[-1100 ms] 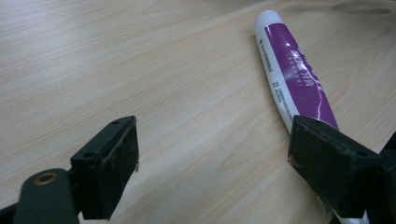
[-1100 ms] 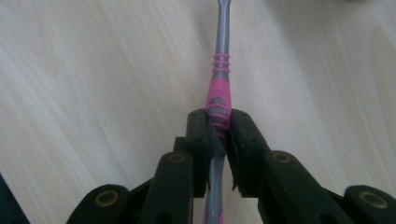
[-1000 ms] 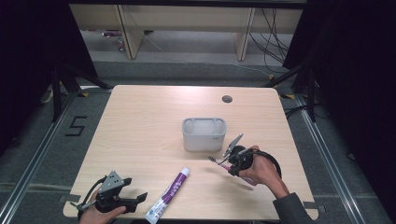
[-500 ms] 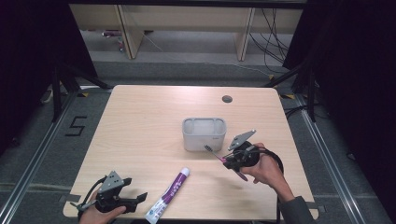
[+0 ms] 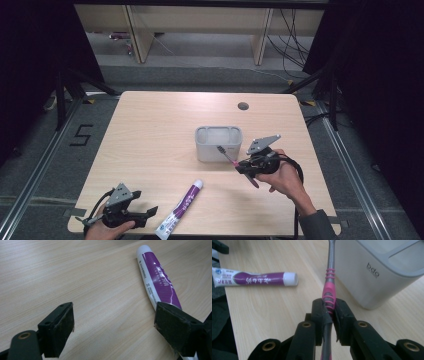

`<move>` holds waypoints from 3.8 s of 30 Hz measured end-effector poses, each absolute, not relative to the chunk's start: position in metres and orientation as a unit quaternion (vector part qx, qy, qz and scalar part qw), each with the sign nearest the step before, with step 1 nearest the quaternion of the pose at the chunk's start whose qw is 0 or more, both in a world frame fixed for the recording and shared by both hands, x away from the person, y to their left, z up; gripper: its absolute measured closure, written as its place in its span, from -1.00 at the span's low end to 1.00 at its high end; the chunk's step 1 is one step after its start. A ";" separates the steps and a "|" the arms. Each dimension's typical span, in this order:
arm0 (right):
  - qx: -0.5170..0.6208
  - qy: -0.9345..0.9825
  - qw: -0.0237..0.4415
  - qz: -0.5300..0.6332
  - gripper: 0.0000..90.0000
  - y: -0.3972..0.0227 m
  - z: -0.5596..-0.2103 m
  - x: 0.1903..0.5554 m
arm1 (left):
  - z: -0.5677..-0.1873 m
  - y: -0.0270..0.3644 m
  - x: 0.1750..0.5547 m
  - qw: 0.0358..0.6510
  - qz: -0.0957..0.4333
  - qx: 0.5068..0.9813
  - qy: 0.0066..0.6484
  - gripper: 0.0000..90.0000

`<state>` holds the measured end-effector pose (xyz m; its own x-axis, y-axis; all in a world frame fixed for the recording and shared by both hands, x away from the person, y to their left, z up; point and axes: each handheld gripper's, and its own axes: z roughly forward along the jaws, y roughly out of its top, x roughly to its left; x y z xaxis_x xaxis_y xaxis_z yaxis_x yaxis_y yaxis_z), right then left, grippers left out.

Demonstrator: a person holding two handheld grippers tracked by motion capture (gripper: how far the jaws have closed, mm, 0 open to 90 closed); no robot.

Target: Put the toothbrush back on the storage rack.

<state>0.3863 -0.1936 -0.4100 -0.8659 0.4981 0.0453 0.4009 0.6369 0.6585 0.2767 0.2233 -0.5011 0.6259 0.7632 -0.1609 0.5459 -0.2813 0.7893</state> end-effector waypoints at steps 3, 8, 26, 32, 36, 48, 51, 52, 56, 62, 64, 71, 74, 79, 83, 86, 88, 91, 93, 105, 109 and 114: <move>0.256 0.896 0.071 0.356 0.76 -0.193 -0.406 0.387 | -0.501 0.223 0.277 0.434 0.126 0.790 0.414 -0.65; 0.252 0.886 0.072 0.383 0.76 -0.193 -0.397 0.390 | -0.501 0.223 0.277 0.433 0.126 0.790 0.414 -0.65; 0.257 0.845 0.098 0.459 0.76 -0.190 -0.378 0.404 | -0.501 0.223 0.277 0.434 0.125 0.790 0.415 -0.65; 0.266 0.824 0.114 0.487 0.76 -0.194 -0.373 0.409 | -0.501 0.223 0.277 0.433 0.125 0.790 0.416 -0.65; 0.278 0.810 0.113 0.504 0.76 -0.196 -0.368 0.411 | -0.502 0.223 0.277 0.432 0.124 0.790 0.417 -0.65; 0.284 0.794 0.128 0.522 0.76 -0.196 -0.361 0.418 | -0.501 0.223 0.276 0.431 0.123 0.791 0.416 -0.65; 0.286 0.791 0.126 0.526 0.76 -0.194 -0.357 0.420 | -0.502 0.223 0.277 0.432 0.124 0.790 0.417 -0.65; 0.281 0.791 0.134 0.526 0.76 -0.195 -0.356 0.422 | -0.502 0.222 0.276 0.431 0.122 0.792 0.415 -0.65; 0.290 0.780 0.132 0.539 0.76 -0.195 -0.354 0.426 | -0.501 0.223 0.276 0.431 0.123 0.791 0.416 -0.65; 0.295 0.776 0.136 0.541 0.76 -0.194 -0.350 0.432 | -0.501 0.222 0.276 0.432 0.123 0.791 0.416 -0.65; 0.296 0.774 0.139 0.543 0.76 -0.194 -0.349 0.433 | -0.501 0.223 0.277 0.434 0.123 0.791 0.415 -0.65; 0.306 0.767 0.145 0.546 0.76 -0.193 -0.347 0.443 | -0.501 0.223 0.276 0.433 0.123 0.790 0.415 -0.65; 0.309 0.762 0.145 0.551 0.76 -0.193 -0.350 0.448 | -0.501 0.223 0.276 0.434 0.122 0.790 0.416 -0.65; 0.319 0.758 0.148 0.549 0.76 -0.193 -0.355 0.457 | -0.501 0.223 0.276 0.431 0.123 0.791 0.416 -0.65; 0.326 0.756 0.150 0.547 0.76 -0.191 -0.358 0.463 | -0.501 0.223 0.277 0.434 0.123 0.790 0.414 -0.65; 0.328 0.752 0.149 0.551 0.76 -0.189 -0.362 0.469 | -0.501 0.223 0.276 0.432 0.122 0.791 0.416 -0.65; 0.331 0.750 0.153 0.553 0.76 -0.188 -0.364 0.471 | -0.501 0.223 0.276 0.433 0.122 0.790 0.417 -0.65; 0.332 0.747 0.154 0.555 0.76 -0.187 -0.365 0.474 | -0.502 0.223 0.276 0.434 0.122 0.789 0.417 -0.65; 0.336 0.745 0.150 0.557 0.76 -0.187 -0.367 0.477 | -0.502 0.223 0.276 0.434 0.121 0.790 0.417 -0.65; 0.343 0.743 0.162 0.551 0.76 -0.185 -0.375 0.486 | -0.502 0.221 0.276 0.435 0.118 0.789 0.416 -0.65; 0.348 0.742 0.156 0.552 0.76 -0.182 -0.379 0.489 | -0.501 0.222 0.276 0.430 0.119 0.793 0.415 -0.65; 0.353 0.741 0.155 0.550 0.76 -0.180 -0.382 0.491 | -0.501 0.222 0.276 0.432 0.120 0.791 0.416 -0.65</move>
